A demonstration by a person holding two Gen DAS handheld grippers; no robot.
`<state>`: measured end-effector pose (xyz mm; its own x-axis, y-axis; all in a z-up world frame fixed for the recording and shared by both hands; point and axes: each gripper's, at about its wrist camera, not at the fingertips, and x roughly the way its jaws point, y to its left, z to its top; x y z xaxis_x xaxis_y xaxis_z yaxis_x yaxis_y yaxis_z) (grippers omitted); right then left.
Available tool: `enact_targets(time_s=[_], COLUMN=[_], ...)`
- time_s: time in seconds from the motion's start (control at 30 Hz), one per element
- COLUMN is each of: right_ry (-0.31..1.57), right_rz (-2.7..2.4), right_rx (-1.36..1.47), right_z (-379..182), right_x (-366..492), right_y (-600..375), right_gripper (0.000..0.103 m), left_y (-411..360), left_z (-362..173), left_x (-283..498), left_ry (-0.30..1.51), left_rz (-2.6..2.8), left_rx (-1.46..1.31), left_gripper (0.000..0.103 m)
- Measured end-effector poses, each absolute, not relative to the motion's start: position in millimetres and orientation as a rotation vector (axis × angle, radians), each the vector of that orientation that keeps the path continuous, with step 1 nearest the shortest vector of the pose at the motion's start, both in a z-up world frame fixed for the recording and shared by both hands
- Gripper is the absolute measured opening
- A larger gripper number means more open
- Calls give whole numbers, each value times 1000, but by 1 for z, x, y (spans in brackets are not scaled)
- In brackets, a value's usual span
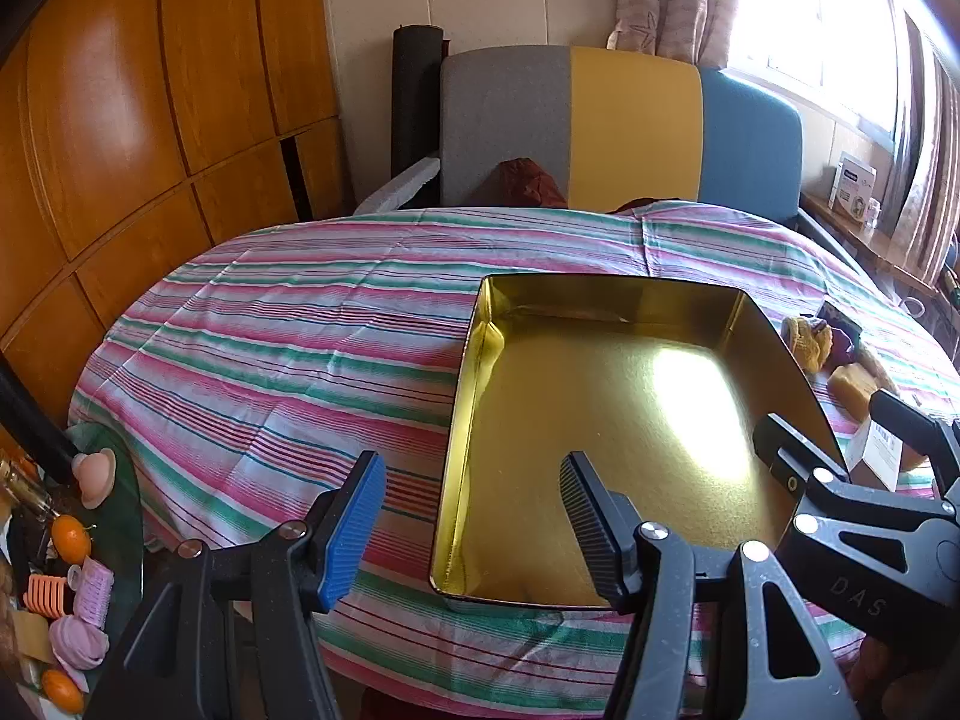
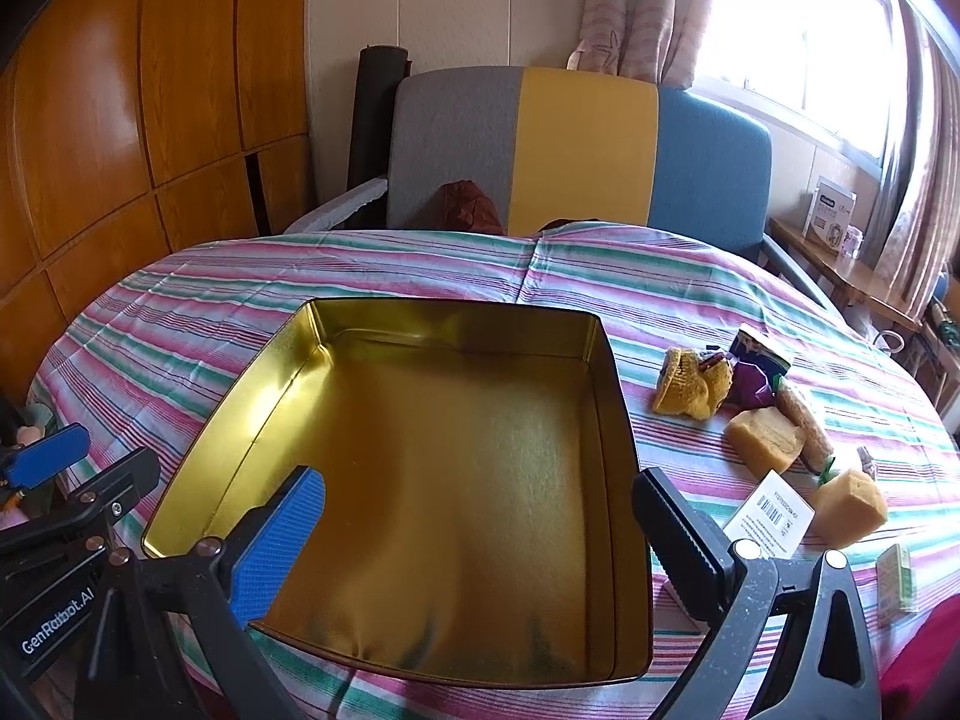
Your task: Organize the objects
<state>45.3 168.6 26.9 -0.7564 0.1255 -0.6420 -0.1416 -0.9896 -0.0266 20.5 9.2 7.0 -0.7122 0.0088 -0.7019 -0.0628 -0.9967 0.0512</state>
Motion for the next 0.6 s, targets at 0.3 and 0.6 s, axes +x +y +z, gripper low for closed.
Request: enact_targets(time_s=[0.3, 0.6], right_ry=[-3, 79], right_rz=[2806, 2739], right_rx=[-1000, -979], right_z=[30, 33], right_x=[48, 53], right_y=[180, 218], right_gripper=[103, 103], left_y=[20, 61], left_z=[9, 27], left_x=[14, 23], left_ry=[129, 331], left_rz=[2735, 2729], left_rx=[-1195, -1022], left_gripper=[61, 61])
